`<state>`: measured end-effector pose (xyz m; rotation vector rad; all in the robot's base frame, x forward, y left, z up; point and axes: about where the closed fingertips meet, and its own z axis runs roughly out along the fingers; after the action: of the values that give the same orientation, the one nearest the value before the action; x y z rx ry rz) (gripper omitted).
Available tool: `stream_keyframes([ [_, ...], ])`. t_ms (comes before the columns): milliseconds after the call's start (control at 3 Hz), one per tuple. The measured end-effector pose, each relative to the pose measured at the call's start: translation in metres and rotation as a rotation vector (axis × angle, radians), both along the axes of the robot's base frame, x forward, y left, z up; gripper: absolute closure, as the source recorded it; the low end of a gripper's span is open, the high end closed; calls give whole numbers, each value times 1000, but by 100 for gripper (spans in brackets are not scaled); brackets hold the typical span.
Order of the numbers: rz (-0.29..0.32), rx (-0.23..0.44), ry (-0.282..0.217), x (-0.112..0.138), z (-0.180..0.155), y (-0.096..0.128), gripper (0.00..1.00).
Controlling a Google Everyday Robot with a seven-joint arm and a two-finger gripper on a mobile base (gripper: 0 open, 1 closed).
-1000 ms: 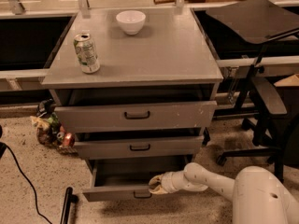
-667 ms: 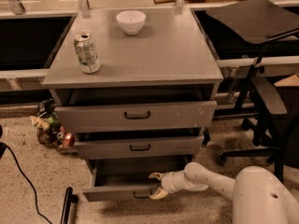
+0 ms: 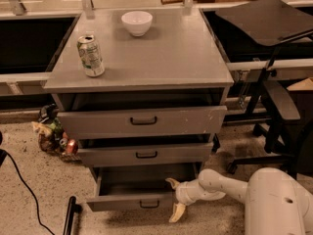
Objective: Open bottom drawer
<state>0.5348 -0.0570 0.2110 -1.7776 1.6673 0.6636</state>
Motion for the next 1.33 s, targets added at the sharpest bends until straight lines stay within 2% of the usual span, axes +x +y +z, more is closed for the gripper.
stream_keyframes([
  [333,-35,-27,100,-22,-13,-20,0],
  [667,-65,-44,174,-42,-26,-31,19],
  [1000,-81,-60,195,-52,-26,-35,43],
  [1333,-81,-60,195,-52,-20,-34,66],
])
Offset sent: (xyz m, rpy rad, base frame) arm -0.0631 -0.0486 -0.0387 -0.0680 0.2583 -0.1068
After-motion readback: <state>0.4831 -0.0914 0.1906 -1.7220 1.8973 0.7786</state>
